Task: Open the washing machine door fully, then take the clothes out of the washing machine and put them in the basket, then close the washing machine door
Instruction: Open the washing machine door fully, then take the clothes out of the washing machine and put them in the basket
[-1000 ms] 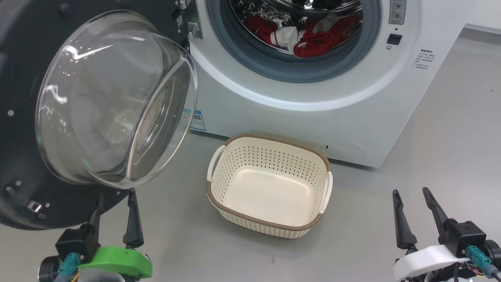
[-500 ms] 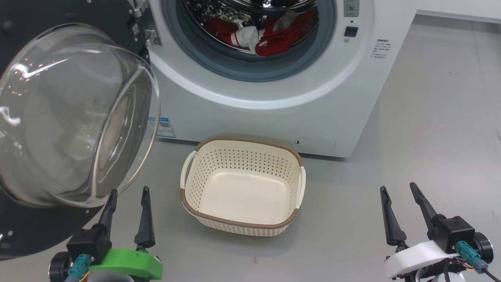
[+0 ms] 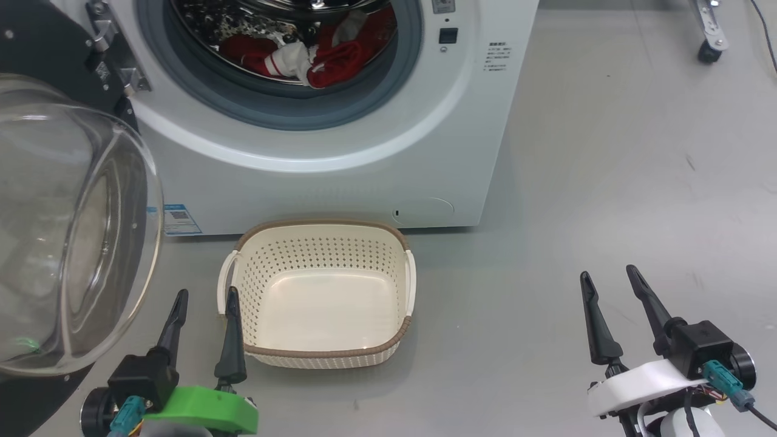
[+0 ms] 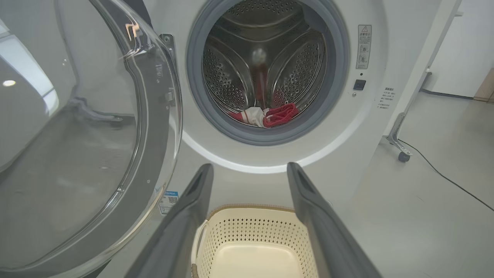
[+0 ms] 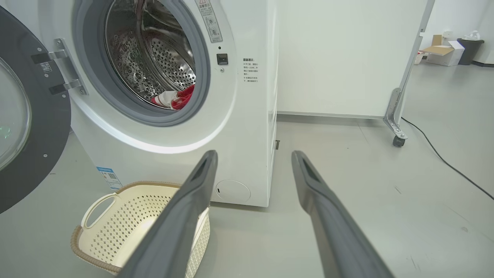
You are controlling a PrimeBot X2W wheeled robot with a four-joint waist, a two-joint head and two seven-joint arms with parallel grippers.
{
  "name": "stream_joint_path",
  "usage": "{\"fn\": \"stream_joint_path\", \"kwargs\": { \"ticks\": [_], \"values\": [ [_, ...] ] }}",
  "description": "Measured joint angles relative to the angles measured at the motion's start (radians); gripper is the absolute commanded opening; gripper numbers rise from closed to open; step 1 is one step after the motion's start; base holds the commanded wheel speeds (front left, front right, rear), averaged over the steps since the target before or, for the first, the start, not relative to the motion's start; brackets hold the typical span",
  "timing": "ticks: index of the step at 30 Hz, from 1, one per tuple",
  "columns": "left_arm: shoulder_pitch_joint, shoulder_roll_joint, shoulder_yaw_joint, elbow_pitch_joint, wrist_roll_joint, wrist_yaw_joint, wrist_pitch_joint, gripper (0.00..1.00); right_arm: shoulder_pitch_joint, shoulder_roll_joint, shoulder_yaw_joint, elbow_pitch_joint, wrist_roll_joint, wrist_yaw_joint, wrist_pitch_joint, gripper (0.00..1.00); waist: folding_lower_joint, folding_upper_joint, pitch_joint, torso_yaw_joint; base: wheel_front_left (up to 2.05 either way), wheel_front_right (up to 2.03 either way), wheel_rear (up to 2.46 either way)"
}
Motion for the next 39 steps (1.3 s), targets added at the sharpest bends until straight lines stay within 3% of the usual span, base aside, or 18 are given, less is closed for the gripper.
{"fn": "stream_joint_path", "kwargs": {
  "ticks": [10,39],
  "values": [
    [0.0,0.0,-0.03,-0.003,0.008,0.0,0.0,1.0,-0.005,0.0,-0.006,-0.013,0.013,-0.007,0.0,1.0,0.0,0.0,0.024,-0.063,0.0,0.0,0.0],
    [0.0,0.0,-0.063,0.025,0.031,0.019,0.016,1.0,0.002,0.0,0.0,0.0,0.021,-0.023,0.0,1.0,0.0,0.0,-0.012,-0.054,0.0,0.0,0.0]
  ]
}}
